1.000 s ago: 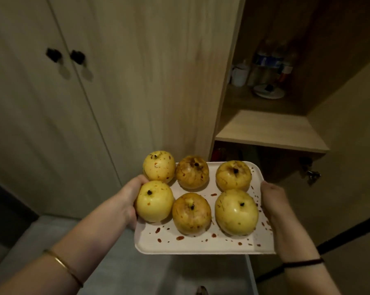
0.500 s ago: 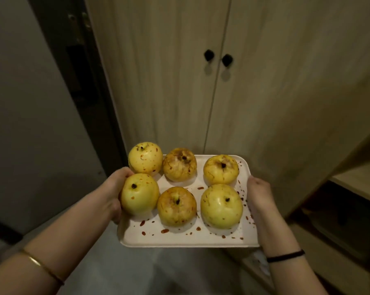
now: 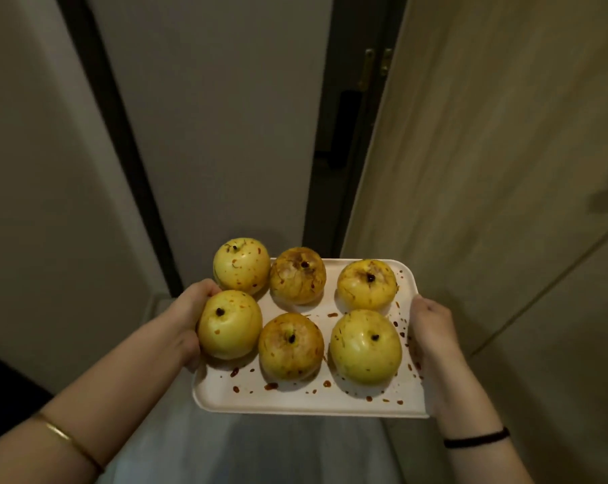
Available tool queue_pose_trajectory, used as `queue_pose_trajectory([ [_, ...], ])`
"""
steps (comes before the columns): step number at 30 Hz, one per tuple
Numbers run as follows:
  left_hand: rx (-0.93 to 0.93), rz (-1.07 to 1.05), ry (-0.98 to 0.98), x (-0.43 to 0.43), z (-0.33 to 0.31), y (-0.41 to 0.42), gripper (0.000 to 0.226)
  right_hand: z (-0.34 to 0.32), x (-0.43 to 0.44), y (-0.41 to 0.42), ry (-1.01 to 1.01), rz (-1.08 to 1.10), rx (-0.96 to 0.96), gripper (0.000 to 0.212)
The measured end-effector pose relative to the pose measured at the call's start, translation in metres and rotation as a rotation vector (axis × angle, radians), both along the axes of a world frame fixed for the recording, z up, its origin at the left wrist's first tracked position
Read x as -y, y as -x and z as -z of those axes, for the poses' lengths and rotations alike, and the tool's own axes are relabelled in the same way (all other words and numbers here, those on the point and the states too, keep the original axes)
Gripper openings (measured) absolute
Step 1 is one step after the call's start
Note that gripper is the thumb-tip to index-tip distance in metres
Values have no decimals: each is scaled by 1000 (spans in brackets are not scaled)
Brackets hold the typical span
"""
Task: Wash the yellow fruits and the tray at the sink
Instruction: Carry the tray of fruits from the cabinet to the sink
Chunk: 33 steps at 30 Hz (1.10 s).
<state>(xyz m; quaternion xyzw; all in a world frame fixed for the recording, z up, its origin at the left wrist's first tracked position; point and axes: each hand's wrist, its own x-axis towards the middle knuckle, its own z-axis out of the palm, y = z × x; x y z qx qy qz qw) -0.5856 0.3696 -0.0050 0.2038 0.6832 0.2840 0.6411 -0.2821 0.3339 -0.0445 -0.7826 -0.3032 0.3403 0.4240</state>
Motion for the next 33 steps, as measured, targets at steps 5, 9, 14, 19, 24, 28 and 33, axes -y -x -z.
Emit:
queue_pose_trajectory([
  [5,51,-185,-32,10,7,61,24,1,-41,63,48,-182,-35,37],
  [9,80,-290,-21,23,11,117,26,9,-57,122,53,-299,-60,36],
  [14,53,-352,36,45,15,187,18,29,-71,197,69,-397,-60,37],
  [19,43,-436,91,70,17,243,19,37,-77,264,64,-498,-47,39],
  [24,46,-527,60,93,19,302,22,45,-79,337,83,-601,-34,41],
  [28,59,-645,34,118,20,347,25,51,-76,396,95,-704,-37,40],
  [33,11,-797,57,145,17,383,14,55,-70,455,89,-810,-44,38],
])
